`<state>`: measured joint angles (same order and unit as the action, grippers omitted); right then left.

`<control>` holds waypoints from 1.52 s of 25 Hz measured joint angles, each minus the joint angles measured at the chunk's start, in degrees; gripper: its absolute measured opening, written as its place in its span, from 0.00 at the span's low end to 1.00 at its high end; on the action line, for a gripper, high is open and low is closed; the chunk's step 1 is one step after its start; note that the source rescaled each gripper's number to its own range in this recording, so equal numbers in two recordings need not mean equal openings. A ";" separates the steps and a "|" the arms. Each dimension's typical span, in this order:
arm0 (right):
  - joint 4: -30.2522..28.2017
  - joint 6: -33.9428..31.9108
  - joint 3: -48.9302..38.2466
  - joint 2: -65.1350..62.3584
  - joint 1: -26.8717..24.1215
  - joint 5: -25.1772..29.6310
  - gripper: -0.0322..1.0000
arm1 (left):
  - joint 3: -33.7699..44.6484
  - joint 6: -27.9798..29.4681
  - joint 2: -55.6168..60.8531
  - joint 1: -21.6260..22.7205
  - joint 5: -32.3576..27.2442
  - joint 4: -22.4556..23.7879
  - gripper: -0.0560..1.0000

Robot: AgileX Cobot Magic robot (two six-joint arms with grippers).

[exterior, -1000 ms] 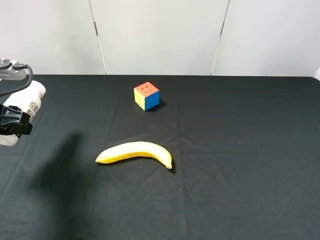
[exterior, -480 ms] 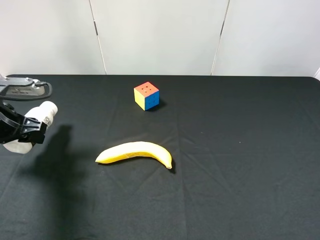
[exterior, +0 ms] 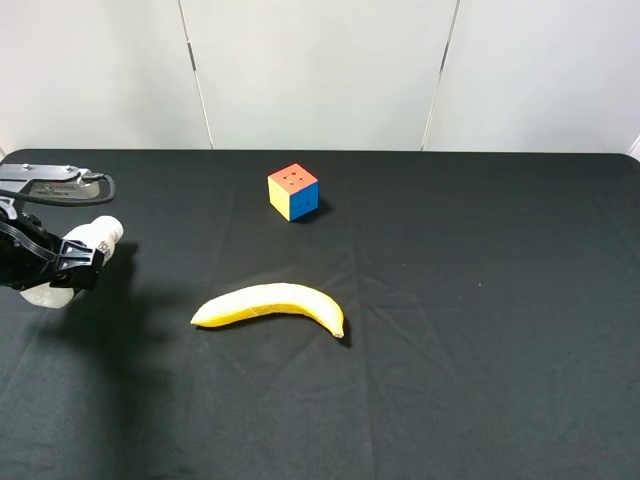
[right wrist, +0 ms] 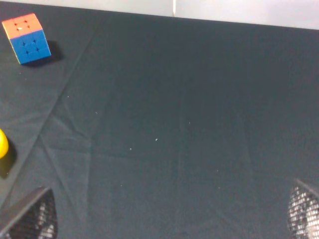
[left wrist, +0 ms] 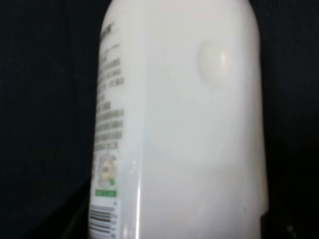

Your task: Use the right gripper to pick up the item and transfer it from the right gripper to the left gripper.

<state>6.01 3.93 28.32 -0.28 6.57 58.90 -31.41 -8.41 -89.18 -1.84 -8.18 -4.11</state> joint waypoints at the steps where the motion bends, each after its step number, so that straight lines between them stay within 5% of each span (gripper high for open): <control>1: 0.00 0.00 0.00 0.00 0.00 0.00 1.00 | 0.00 0.00 0.00 0.00 0.00 0.00 0.07; 5: 0.00 0.00 0.00 0.00 0.00 0.00 1.00 | 0.00 0.00 0.00 0.00 0.00 -0.05 0.11; 9: 0.00 0.00 0.00 0.00 0.00 0.00 1.00 | 0.00 0.00 0.00 0.00 0.91 -0.18 0.76; 12: 0.00 0.00 0.00 0.00 0.00 0.00 1.00 | 0.00 0.00 0.00 0.00 1.11 -0.23 0.93; 38: 0.00 -0.04 0.00 0.00 0.00 0.00 1.00 | 0.00 -0.21 4.38 0.00 -1.62 -0.28 1.00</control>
<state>6.01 3.88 28.32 -0.28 6.57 58.90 -31.41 -8.62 -84.79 -1.84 -9.80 -4.40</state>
